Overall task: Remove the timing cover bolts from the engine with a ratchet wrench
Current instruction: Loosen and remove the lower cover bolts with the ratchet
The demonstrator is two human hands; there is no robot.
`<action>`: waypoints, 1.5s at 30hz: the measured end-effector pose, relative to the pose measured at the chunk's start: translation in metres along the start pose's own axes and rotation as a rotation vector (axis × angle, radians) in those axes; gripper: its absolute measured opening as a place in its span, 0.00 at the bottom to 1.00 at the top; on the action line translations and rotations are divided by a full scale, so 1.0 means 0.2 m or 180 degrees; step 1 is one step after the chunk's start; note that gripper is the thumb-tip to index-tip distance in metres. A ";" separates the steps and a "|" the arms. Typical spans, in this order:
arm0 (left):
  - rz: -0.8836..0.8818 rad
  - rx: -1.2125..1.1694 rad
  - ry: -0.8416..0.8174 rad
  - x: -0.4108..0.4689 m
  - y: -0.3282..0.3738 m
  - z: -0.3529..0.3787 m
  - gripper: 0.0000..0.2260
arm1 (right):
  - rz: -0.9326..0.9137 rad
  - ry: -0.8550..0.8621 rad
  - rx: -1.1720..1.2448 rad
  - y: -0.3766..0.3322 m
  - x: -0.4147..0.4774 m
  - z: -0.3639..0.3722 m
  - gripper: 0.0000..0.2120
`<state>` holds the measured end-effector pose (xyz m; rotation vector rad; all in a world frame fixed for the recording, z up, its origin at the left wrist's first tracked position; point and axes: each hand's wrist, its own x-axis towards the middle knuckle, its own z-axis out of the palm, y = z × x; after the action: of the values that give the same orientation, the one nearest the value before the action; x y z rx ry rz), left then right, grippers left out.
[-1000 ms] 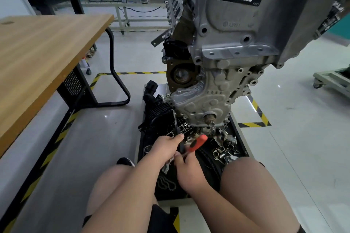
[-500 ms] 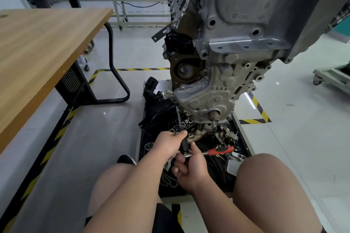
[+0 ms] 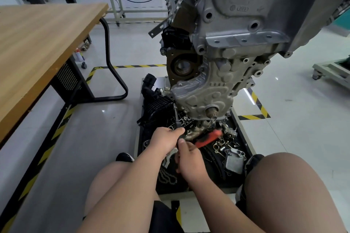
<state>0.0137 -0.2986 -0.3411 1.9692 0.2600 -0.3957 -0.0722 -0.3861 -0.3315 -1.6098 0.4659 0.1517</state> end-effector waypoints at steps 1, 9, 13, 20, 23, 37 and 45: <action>0.0019 -0.0069 -0.0025 0.00 0.00 0.00 0.18 | -0.0273 0.0075 -0.0804 0.00 -0.01 0.00 0.12; -0.0049 -0.0024 0.0136 0.00 -0.01 0.00 0.21 | -0.0321 -0.0308 -0.0447 -0.01 -0.01 0.02 0.09; 0.0039 0.0033 0.0072 0.00 -0.01 0.00 0.22 | -0.0236 -0.0439 0.0010 -0.02 -0.01 -0.01 0.09; -0.0008 0.0015 0.0106 -0.02 0.01 0.00 0.23 | -0.0182 -0.0778 0.0216 -0.02 0.00 -0.06 0.14; -0.0053 0.0051 0.0218 -0.03 0.02 0.01 0.23 | -0.0296 -0.0881 -0.0389 -0.04 -0.01 -0.06 0.07; 0.0172 0.0644 -0.0779 -0.27 0.32 0.32 0.17 | 0.0539 -0.0442 0.0306 -0.08 -0.09 -0.85 0.12; 0.0226 0.0446 -0.0675 -0.12 0.46 0.84 0.19 | 0.0668 -0.0185 0.1435 0.12 -0.01 -1.01 0.09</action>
<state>-0.0029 -0.4891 -0.3185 2.0471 0.0273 -0.5851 -0.1186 -0.5841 -0.3319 -1.1116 0.5781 0.2332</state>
